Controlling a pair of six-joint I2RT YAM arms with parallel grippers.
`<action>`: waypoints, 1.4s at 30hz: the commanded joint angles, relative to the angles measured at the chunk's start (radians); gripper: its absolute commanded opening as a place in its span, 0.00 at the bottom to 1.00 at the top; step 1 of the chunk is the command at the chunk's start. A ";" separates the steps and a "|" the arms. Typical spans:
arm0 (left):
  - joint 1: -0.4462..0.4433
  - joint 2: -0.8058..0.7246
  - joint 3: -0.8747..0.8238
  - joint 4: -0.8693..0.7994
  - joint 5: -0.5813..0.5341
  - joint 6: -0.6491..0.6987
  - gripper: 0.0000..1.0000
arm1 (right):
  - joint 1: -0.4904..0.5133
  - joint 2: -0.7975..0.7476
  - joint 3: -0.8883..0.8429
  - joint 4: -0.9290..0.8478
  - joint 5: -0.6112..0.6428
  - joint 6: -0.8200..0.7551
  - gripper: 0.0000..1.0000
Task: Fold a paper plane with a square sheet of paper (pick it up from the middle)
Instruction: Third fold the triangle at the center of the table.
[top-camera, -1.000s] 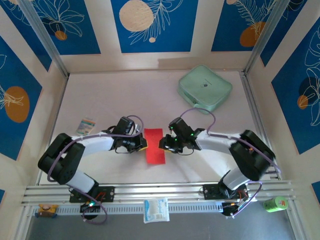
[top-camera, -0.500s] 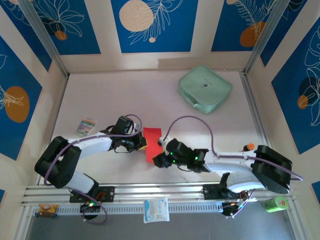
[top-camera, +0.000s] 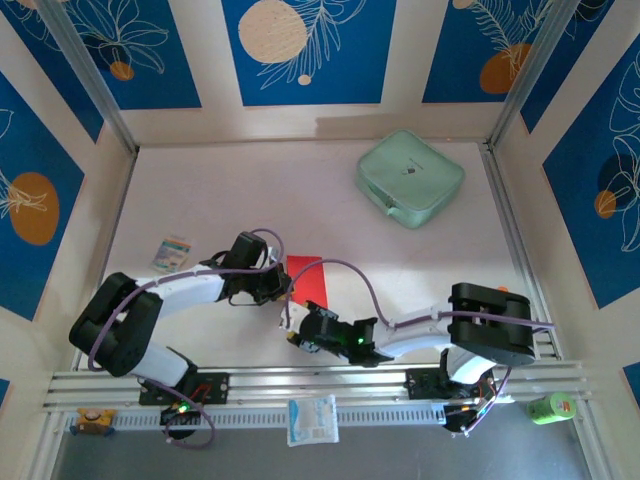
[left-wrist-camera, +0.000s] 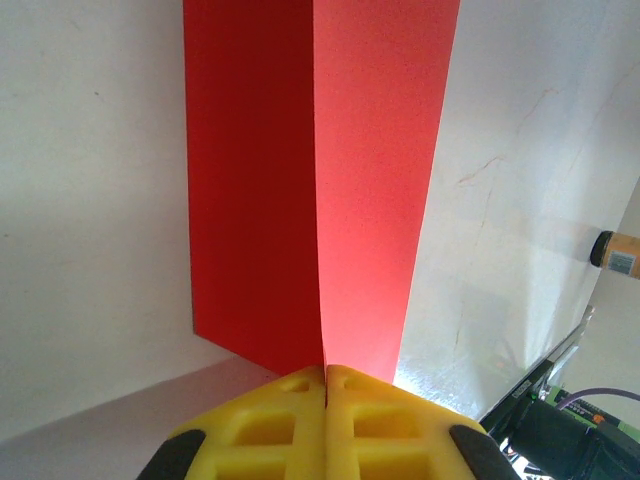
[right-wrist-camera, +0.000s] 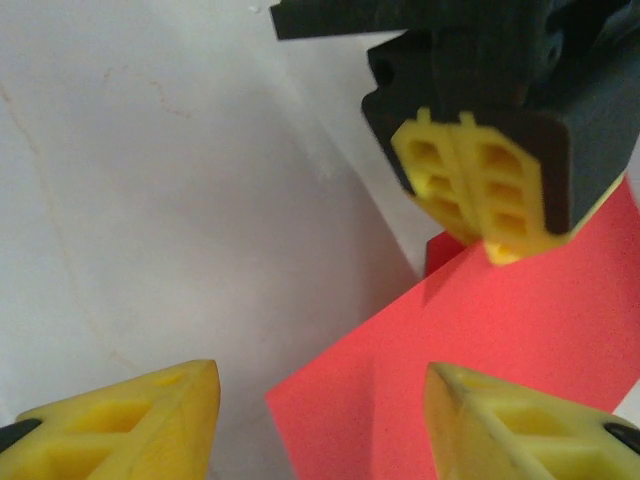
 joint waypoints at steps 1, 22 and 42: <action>0.008 -0.020 0.013 -0.012 0.019 -0.004 0.03 | 0.011 0.031 0.037 0.037 0.098 -0.048 0.57; 0.008 -0.008 0.016 -0.014 0.016 0.005 0.03 | 0.015 -0.006 0.000 -0.017 0.134 0.032 0.40; 0.008 -0.008 0.013 -0.017 0.011 0.003 0.03 | 0.002 -0.032 -0.004 -0.040 0.088 0.068 0.18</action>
